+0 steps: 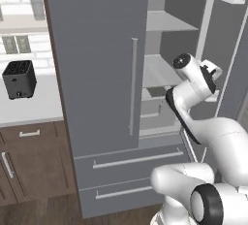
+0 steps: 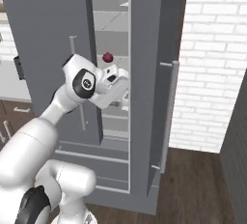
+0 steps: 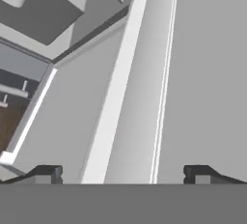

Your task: Take the strawberry from the fridge and place it on top of the pancake, located on the dining counter.

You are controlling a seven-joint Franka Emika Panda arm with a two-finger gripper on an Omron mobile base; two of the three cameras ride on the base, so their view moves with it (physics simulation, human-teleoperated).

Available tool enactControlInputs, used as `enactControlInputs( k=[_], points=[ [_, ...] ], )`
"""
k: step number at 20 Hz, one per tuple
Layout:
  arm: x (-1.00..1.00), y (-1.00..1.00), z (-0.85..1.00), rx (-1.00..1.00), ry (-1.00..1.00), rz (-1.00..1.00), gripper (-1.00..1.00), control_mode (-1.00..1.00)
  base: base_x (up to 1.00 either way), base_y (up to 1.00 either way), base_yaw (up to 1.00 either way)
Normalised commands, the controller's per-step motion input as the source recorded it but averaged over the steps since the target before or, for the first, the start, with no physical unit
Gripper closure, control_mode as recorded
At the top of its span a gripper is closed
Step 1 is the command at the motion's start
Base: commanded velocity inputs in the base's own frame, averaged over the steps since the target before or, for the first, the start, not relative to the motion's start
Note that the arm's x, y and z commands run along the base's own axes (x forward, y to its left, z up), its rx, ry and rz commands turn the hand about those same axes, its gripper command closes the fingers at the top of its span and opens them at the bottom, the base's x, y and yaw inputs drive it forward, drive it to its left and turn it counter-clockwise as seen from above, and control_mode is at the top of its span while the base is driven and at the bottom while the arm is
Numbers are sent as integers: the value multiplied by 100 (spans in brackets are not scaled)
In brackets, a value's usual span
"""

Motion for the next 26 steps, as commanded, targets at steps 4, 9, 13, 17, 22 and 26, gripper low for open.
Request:
enactControlInputs(
  k=[4,9,13,17,22,26],
  points=[
    [0,-84,-2,4,-16,11,-100,-100,0,0,0],
    [0,-57,0,5,-10,9,-100,-100,0,0,0],
    [0,-13,0,1,-2,2,-100,-100,0,0,0],
    [0,0,24,2,0,0,-100,-100,0,0,0],
    [-2,0,56,4,0,0,-100,-100,0,0,0],
    [-5,37,16,8,2,4,-100,-100,0,0,0]
  ],
)
